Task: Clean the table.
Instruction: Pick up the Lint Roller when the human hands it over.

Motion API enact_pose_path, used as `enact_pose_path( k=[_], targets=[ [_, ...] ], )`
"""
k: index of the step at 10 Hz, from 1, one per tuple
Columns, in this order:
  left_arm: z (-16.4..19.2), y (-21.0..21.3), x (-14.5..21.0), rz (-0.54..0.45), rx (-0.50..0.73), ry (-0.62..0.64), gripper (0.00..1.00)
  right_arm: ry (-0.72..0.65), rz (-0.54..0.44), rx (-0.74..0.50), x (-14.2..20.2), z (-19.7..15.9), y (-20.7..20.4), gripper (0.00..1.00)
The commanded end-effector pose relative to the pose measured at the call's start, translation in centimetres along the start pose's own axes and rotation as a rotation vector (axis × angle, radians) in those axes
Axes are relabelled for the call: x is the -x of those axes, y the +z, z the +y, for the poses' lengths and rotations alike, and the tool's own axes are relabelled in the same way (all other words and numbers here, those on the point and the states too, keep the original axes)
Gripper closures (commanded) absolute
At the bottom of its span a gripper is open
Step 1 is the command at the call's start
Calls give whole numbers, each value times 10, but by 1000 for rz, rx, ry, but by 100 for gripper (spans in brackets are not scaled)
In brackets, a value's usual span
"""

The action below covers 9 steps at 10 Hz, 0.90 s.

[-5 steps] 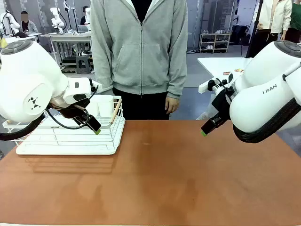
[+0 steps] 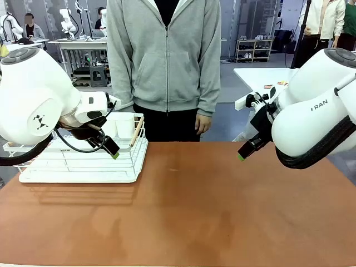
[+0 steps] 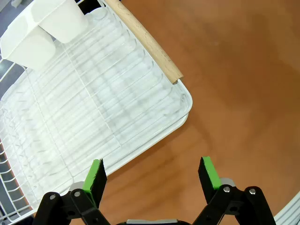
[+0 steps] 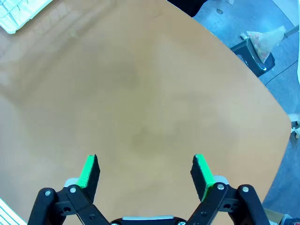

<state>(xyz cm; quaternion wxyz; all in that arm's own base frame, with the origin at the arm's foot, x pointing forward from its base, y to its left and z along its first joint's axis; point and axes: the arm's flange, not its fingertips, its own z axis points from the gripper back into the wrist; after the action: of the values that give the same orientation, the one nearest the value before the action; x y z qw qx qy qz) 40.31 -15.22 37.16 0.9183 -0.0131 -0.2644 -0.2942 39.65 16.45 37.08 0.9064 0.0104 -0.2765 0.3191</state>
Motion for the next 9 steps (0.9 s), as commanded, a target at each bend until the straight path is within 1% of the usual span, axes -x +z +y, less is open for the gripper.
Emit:
enact_pose_path(
  k=[1,8,9],
  targets=[
    [0,0,0,-1,-1,1,0,-1,0,0,0,0,0,0],
    [0,0,0,0,0,0,0,0,0,0,0,0,0,0],
    [11,12,-8,-3,90,43,0,-48,-26,-83,-9,-10,11,0]
  ],
)
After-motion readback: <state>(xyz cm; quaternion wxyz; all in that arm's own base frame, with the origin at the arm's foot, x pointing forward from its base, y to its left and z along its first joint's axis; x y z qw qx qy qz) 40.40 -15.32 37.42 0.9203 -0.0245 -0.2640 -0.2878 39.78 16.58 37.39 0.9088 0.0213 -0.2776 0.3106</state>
